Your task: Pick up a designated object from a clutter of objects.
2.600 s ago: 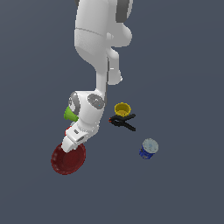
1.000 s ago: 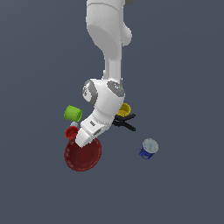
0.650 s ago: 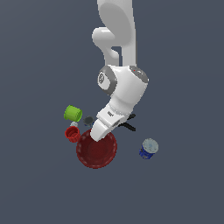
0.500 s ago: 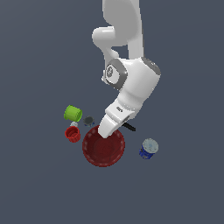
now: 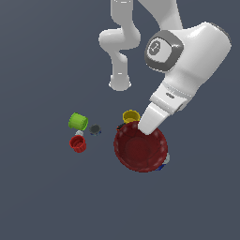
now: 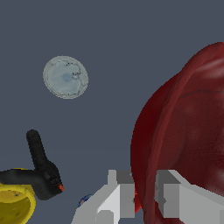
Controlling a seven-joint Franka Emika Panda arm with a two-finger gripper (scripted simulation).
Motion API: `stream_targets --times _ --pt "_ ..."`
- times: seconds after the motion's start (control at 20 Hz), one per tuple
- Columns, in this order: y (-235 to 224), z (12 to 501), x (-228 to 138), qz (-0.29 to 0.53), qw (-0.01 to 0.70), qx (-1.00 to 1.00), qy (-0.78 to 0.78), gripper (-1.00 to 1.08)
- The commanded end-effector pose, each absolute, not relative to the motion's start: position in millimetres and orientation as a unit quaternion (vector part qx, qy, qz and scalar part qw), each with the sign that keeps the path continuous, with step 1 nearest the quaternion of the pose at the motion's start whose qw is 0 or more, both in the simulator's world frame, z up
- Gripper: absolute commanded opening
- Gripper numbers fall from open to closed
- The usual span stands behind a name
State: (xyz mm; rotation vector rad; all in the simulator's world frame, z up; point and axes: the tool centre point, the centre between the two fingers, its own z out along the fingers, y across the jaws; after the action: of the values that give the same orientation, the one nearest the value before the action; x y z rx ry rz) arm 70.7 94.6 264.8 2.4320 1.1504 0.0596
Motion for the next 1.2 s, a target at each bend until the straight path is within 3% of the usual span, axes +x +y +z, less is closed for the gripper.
stream_targets --times 0.0,0.6,1.15 --pt "117 286 71 0.023 0.223 0.881 0.416 -1.00" --pt "210 366 78 0.023 0.224 0.882 0.415 -1.00" --pt "250 401 83 0.023 0.225 0.882 0.414 -1.00"
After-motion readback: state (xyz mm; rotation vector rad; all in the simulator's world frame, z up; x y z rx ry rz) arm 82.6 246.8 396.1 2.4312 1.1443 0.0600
